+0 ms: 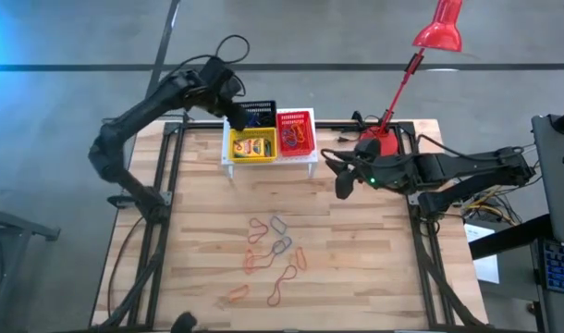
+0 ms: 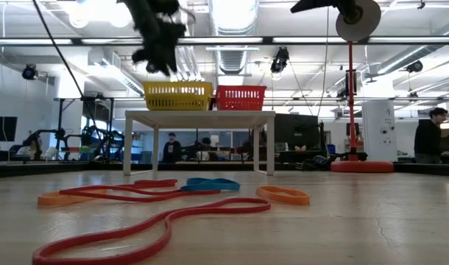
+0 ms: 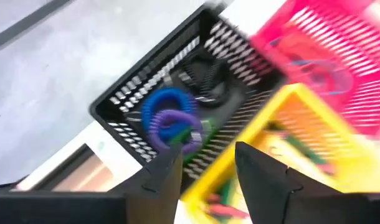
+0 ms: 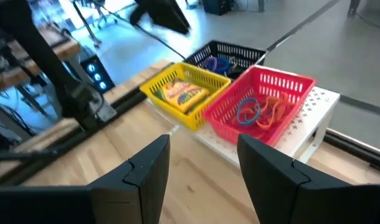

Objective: Pick & Place Office Desk Supplies
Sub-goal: Put the orange rubber band into the red basket on the shelf

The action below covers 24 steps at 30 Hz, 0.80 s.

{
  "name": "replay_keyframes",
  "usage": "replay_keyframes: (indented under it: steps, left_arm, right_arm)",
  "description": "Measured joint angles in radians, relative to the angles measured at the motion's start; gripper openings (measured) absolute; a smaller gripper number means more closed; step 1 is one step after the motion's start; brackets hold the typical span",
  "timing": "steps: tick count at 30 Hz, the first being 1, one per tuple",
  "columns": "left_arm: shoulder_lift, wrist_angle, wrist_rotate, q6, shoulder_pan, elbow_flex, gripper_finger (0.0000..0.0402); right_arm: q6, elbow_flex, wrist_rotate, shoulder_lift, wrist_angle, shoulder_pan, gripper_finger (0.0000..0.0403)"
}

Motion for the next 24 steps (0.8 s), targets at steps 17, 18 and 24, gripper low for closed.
replay_keyframes:
  steps: [17, 18, 24]
  left_arm:
    - [-0.504, 0.221, -0.298, -0.545, -0.736, -0.477, 0.0124]
    - [-0.525, 0.26, -0.327, -0.583, -0.792, -0.525, 0.0124]
    - [-0.582, 0.457, -0.417, -0.783, -1.06, -0.771, 0.0124]
  right_arm:
    - [-0.032, -0.219, -0.44, 0.019, 0.176, -0.054, 0.0182]
    - [-0.006, -0.229, -0.46, 0.03, 0.192, -0.05, 0.0182]
    - [0.129, -0.207, -0.53, 0.193, 0.238, -0.006, 0.0182]
